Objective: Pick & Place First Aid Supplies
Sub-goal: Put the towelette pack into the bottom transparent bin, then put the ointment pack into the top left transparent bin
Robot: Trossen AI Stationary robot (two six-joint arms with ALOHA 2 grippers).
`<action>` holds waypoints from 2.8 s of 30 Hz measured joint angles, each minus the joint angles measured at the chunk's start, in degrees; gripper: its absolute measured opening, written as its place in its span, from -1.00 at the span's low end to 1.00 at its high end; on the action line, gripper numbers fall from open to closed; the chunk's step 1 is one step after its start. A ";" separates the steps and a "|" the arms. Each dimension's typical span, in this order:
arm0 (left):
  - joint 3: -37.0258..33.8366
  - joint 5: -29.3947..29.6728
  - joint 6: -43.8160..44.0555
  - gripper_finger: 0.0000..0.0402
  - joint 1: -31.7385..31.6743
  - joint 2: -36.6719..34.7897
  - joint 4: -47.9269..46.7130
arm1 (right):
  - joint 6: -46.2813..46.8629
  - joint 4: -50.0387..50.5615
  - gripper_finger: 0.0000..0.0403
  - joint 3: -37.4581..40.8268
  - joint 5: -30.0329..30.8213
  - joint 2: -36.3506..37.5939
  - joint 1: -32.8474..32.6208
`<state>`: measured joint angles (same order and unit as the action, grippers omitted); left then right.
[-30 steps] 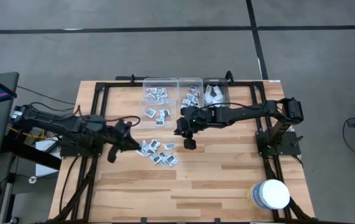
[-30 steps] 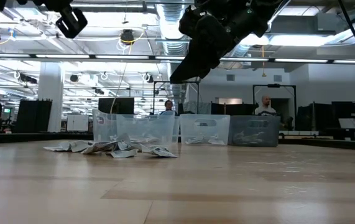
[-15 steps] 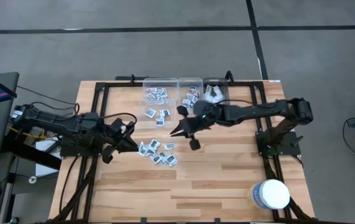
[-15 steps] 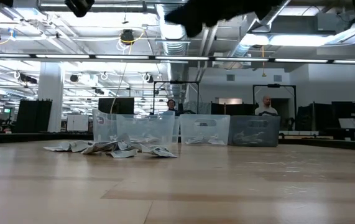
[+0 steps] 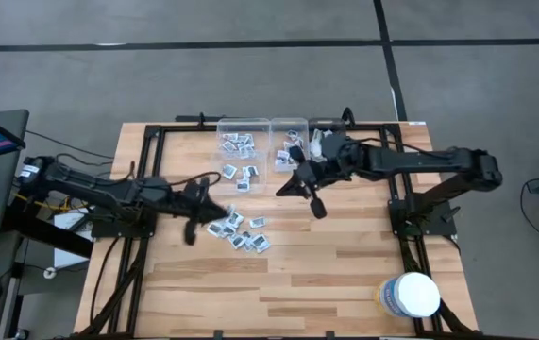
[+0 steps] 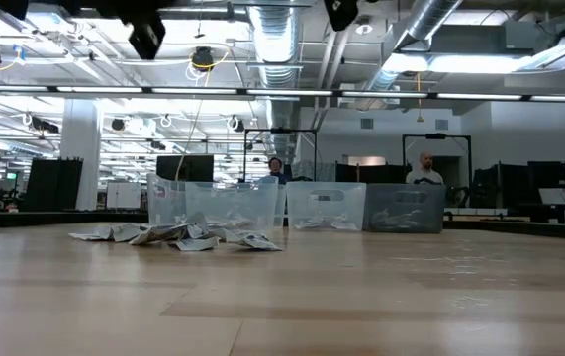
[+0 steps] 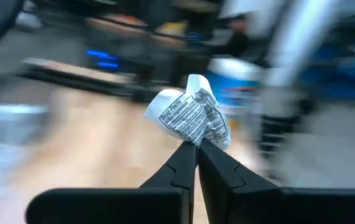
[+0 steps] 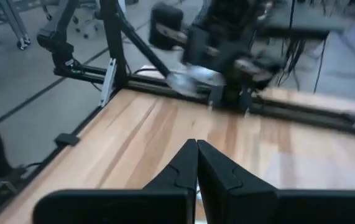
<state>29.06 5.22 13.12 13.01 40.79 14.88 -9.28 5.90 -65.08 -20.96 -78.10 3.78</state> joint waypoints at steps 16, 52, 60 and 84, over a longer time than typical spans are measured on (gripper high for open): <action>0.00 6.89 -2.27 -0.90 -28.99 20.03 1.07 | 11.21 8.25 -0.99 0.00 8.11 1.03 -1.66; 0.00 11.43 -11.43 -0.42 -10.39 14.15 -11.05 | 3.50 5.26 -0.98 0.00 10.55 -22.76 -3.39; -0.02 11.92 -11.23 -0.42 -6.41 14.56 -12.92 | 2.86 -0.61 -0.72 0.00 10.51 -28.09 -1.98; -0.02 11.93 -9.25 -0.42 -5.98 15.08 -12.94 | 0.71 -6.14 -0.36 -0.37 16.17 -38.48 -5.67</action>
<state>29.04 17.15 3.88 7.03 55.88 1.93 -8.56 -0.24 -65.45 -4.80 -116.57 -1.89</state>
